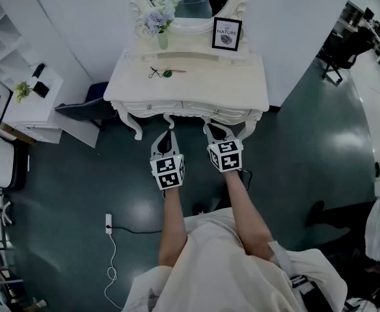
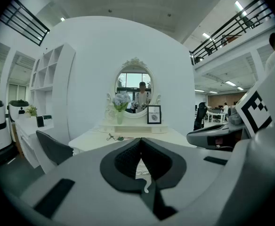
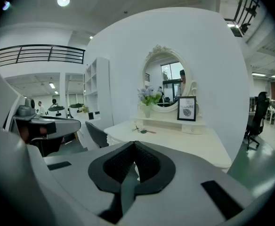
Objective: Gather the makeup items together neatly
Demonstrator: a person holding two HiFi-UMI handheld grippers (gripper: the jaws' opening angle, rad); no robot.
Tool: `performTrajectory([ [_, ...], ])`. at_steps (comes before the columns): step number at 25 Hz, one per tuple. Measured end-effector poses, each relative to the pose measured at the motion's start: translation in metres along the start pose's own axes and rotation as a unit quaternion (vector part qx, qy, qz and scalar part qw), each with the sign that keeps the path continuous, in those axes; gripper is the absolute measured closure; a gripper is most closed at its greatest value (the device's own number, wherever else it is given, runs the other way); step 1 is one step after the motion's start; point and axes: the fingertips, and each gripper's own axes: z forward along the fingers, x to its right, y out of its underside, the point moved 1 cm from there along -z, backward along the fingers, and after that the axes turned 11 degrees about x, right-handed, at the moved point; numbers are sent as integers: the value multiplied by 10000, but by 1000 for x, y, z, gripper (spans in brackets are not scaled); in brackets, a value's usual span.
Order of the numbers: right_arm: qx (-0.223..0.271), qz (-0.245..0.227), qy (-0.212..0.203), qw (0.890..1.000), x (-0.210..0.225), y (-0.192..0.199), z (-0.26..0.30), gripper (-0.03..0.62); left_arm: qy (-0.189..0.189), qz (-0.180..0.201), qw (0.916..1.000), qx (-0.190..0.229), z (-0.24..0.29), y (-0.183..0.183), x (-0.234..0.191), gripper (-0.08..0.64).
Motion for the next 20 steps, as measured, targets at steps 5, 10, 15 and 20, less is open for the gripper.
performTrajectory([
  [5,11,-34,39,10000,-3,-1,0,552,27,9,10000,69,1,-5,-5,546],
  [10,-17,-136,64,9999,-7,-2,-1,552,72,-35,9999,110,3,-8,-6,546],
  [15,43,-92,-34,9999,6,0,0,552,-8,-178,9997,168,19,-7,-9,546],
  [20,-75,20,-54,10000,31,8,21,551,-36,-187,9998,70,51,2,-9,546],
])
